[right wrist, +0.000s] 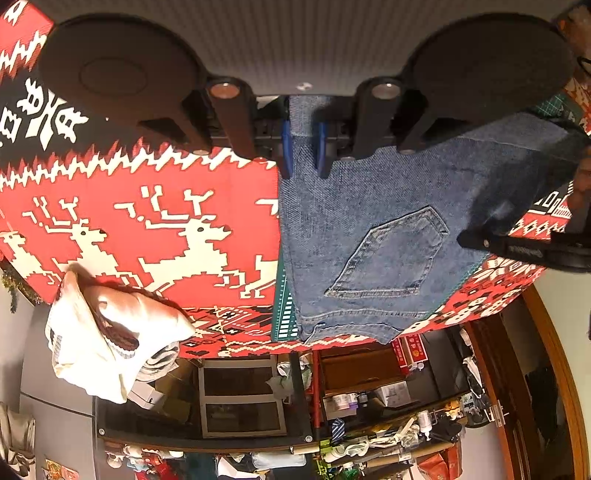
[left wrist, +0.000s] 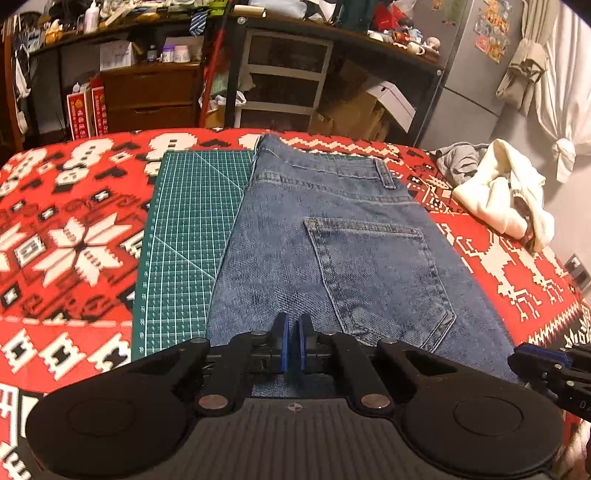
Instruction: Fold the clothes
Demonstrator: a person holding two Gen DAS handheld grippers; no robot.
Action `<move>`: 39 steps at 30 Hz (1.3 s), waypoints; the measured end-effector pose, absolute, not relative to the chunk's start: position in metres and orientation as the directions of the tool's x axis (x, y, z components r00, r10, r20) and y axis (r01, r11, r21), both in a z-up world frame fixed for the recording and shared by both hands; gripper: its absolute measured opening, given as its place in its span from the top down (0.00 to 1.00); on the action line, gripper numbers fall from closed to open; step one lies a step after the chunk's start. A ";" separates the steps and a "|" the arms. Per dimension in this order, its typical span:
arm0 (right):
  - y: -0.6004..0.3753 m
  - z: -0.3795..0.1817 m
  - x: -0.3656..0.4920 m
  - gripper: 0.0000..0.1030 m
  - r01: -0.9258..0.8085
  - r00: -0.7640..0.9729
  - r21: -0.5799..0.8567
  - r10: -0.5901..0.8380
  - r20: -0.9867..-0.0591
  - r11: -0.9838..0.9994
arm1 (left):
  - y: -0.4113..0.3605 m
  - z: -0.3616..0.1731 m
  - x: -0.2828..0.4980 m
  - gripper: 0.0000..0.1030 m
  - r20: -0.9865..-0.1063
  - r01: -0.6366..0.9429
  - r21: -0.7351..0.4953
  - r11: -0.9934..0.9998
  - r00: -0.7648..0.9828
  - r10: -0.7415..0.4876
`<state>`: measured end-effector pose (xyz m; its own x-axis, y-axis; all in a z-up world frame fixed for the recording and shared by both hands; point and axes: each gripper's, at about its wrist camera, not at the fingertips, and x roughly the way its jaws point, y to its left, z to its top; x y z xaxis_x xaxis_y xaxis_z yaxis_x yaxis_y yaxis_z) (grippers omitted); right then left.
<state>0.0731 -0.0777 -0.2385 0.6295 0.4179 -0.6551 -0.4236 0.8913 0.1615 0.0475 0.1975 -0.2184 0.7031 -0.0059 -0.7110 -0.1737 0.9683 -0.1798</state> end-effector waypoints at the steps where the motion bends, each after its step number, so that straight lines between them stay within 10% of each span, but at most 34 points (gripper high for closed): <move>1: -0.078 -0.239 0.073 0.87 -0.423 0.629 0.163 0.419 -0.655 0.891 | 0.198 -0.218 0.043 0.94 -0.716 -0.173 -0.182 0.968 0.698 -0.010; 31: -0.079 -0.235 0.078 0.86 -0.415 0.611 0.183 0.423 -0.669 0.891 | 0.206 -0.209 -0.016 0.97 -0.776 -0.236 -0.099 0.967 0.626 0.073; 39: -0.097 -0.226 0.090 0.80 -0.375 0.555 0.276 0.452 -0.698 0.885 | 0.233 -0.187 -0.049 0.73 -0.794 -0.280 -0.193 0.941 0.607 0.018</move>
